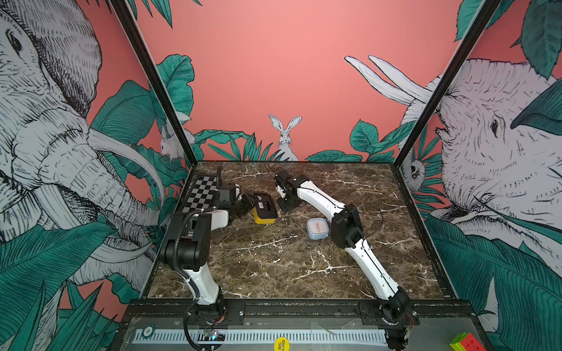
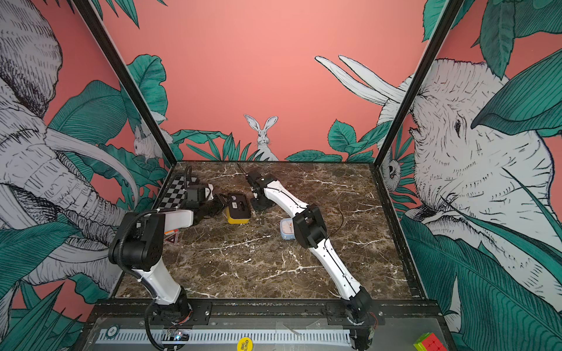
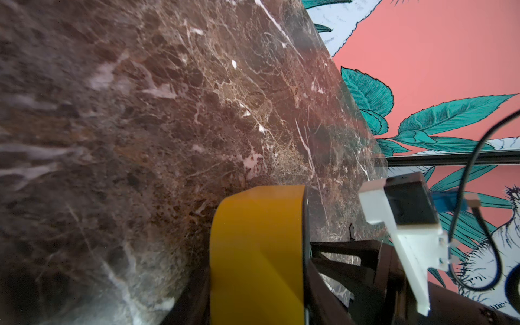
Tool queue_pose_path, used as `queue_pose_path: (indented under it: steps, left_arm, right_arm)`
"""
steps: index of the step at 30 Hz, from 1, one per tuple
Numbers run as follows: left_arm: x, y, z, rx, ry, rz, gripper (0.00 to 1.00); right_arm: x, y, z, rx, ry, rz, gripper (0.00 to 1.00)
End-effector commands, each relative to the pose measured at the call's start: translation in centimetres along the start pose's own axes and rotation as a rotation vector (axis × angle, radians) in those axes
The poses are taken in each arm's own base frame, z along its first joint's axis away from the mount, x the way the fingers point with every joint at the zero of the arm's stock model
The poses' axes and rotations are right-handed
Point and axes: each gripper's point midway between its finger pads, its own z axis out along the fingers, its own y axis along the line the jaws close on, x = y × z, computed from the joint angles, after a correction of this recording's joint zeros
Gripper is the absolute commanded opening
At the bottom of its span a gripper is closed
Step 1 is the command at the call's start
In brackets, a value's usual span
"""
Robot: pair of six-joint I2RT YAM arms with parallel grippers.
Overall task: Insert the battery into the alarm
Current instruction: Place the alarm at the center of the board.
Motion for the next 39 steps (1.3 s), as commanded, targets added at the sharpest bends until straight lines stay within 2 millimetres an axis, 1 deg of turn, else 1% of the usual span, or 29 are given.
queue_pose_path:
  steps: [1,5,7,11,13,15,18,21,24,26,29,32,35,39]
  left_arm:
    - [2.1,3.1,0.4,-0.105,0.030,-0.008,0.33]
    - [2.3,3.3,0.5,-0.106,0.031,-0.018,0.33]
    - [2.4,3.3,0.7,-0.101,0.032,-0.024,0.33]
    - [2.7,3.5,1.0,-0.093,0.031,-0.046,0.33]
    - [2.9,3.5,1.1,-0.088,0.028,-0.051,0.33]
    - [3.1,3.5,1.2,-0.081,0.021,-0.060,0.33]
    - [3.3,3.5,1.6,-0.060,0.000,-0.081,0.33]
    - [3.4,3.5,2.1,-0.031,-0.033,-0.110,0.34]
    - [3.6,3.4,2.6,0.003,-0.062,-0.138,0.35]
    - [3.9,3.3,3.2,0.020,-0.067,-0.150,0.36]
    - [4.3,3.2,3.9,0.036,-0.076,-0.165,0.36]
    - [4.6,3.4,4.3,0.042,-0.094,-0.179,0.37]
    - [4.8,3.6,4.6,0.049,-0.100,-0.194,0.39]
    - [5.2,3.7,4.8,0.053,-0.095,-0.209,0.47]
  right_arm:
    - [1.3,-0.3,3.1,0.018,0.047,-0.007,0.27]
    - [1.5,0.0,3.1,0.002,0.054,-0.002,0.20]
    - [1.6,0.1,3.1,-0.005,0.060,-0.006,0.15]
    - [1.6,0.3,2.4,-0.014,0.058,-0.004,0.13]
    - [1.2,0.3,1.7,-0.019,0.043,-0.002,0.12]
    - [0.3,0.4,0.5,-0.036,0.007,0.013,0.12]
    - [-1.9,0.2,-2.0,-0.082,-0.096,0.075,0.12]
    - [-4.6,-0.3,-5.2,-0.123,-0.262,0.103,0.10]
    - [-6.5,-0.3,-8.0,-0.152,-0.439,0.109,0.08]
    - [-7.4,-0.3,-9.3,-0.172,-0.527,0.127,0.08]
    - [-8.1,-0.4,-10.5,-0.188,-0.615,0.154,0.07]
    - [-8.7,0.2,-11.2,-0.242,-0.704,0.167,0.06]
    - [-9.0,0.9,-11.0,-0.283,-0.764,0.161,0.06]
    - [-9.0,1.5,-10.4,-0.301,-0.825,0.149,0.06]
